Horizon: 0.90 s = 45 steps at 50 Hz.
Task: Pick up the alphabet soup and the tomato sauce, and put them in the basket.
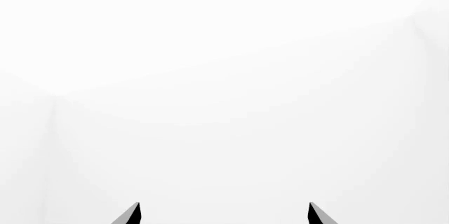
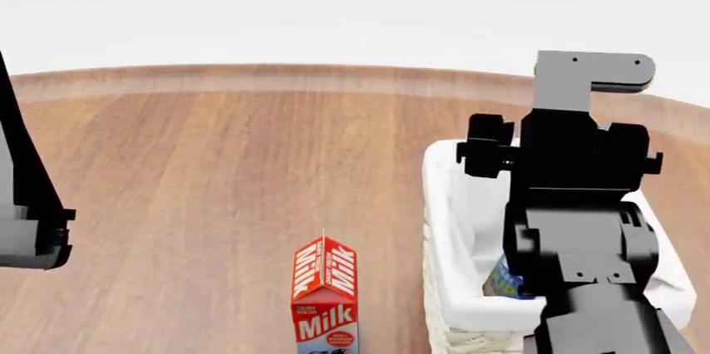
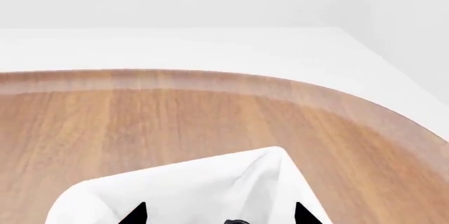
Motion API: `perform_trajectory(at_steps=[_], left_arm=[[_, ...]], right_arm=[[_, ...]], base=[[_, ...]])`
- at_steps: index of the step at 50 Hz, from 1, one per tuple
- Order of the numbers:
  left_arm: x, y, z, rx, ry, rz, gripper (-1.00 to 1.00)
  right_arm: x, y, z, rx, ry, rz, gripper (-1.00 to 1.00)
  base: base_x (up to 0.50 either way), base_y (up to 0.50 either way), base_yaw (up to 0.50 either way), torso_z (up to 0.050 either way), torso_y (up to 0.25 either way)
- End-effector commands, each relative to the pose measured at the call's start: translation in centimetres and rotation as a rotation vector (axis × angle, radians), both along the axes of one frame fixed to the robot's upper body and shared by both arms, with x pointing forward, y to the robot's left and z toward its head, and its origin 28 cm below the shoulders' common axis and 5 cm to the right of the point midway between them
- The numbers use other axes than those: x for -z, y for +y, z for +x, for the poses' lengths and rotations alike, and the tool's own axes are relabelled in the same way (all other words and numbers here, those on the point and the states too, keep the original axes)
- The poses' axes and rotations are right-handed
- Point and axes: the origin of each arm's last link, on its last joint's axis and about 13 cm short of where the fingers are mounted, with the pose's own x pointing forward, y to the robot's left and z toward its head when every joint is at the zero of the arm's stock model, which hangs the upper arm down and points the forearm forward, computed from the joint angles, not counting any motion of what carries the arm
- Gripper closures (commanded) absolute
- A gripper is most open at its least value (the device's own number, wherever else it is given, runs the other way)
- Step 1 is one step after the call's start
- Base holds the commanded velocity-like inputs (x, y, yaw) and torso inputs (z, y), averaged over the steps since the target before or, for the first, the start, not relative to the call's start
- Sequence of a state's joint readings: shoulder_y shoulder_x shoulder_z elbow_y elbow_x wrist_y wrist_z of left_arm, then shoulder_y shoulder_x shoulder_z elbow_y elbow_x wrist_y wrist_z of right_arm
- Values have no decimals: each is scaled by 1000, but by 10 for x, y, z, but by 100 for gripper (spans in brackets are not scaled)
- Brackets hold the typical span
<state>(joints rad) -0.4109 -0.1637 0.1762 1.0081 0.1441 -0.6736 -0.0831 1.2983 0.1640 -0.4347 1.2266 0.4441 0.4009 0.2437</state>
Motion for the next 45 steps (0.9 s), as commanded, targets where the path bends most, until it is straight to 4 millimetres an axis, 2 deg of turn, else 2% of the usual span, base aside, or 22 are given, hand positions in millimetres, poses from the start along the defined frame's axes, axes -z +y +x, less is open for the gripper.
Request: perform_trajectory(at_steps=[1,9,11,12,14,19,21,25,32,45], left_arm=[[0,0,-1,0,-1,0,-100],[1,-1,0,2,-1,0,-100],[0,-1,0,2,0,-1,-100],[0,-1,0,1,-1,1,-100],[-1,-1,0,1,-4,0,-100],[0,-1,-1,0,-2,2,-100],[-1,-1,-1,1,-3,1,-100],[0,-1,-1,2,-2,1,-100],[-2,0,-1,1,-4,3,-100],[-2,0,-2,0,-4,1,-100]], right_arm=[[-14,1,3,1,-152,-3,-100],[-26,3,1,-13,-327,-36,-100],[-31,2,1,-3,-370,4,-100],[-23,2,1,-1,-402,-26,-100],[-37,2,0,8,-440,-20,-100],[-40,1,-3,39,-554,-32,-100],[-51,1,-5,45,-609,-39,-100],[-55,2,-8,62,-694,-36,-100],[-81,7,-16,70,-823,-55,-100],[-107,16,-36,72,-1021,-108,-100]], base=[[0,0,0,0,0],[0,0,0,0,0],[0,0,0,0,0],[0,0,0,0,0],[0,0,0,0,0],[0,0,0,0,0],[0,0,0,0,0],[0,0,0,0,0],[0,0,0,0,0],[0,0,0,0,0]])
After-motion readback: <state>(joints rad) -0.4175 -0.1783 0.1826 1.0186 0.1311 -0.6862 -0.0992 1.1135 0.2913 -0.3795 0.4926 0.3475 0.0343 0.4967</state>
